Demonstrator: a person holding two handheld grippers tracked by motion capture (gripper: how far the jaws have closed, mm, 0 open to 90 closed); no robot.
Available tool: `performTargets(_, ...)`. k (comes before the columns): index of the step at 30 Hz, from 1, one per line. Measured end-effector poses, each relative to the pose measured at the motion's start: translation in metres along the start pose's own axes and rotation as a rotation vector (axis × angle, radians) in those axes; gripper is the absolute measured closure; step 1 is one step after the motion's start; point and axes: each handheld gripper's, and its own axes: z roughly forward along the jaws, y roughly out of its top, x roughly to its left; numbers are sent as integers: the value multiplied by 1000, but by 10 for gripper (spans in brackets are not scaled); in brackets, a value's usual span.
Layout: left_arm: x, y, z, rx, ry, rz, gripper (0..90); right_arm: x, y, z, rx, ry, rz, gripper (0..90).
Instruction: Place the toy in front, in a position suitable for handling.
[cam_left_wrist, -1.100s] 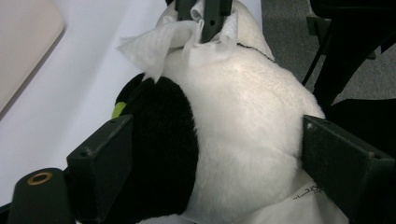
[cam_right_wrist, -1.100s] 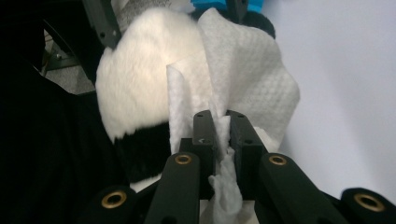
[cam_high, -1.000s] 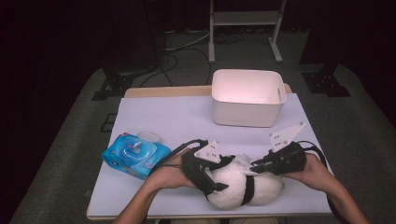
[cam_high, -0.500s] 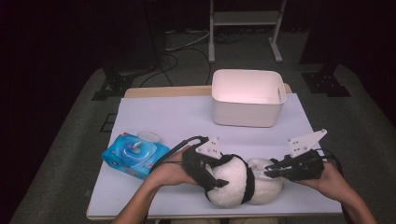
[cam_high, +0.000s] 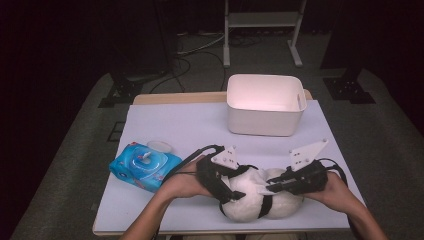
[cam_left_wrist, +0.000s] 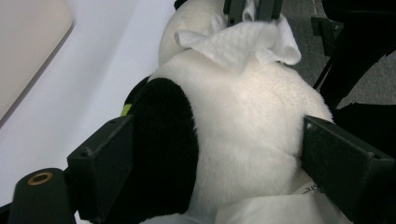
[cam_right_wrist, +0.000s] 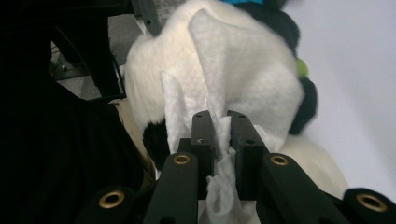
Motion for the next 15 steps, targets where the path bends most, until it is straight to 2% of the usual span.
performTargets(6, 3, -1, 2, -5, 6, -17, 125, 3, 18, 8, -38, 30, -31, 807)
performTargets(10, 4, -2, 1, 1, 1, -11, 126, 8, 29, 14, -39, 40, -67, 807)
performTargets(14, 3, -4, 1, -12, 0, -17, 126, 5, 26, 10, -32, 47, -55, 808)
performTargets(15, 4, -4, 1, -12, -1, -16, 127, 4, 23, 8, -20, 33, -49, 808)
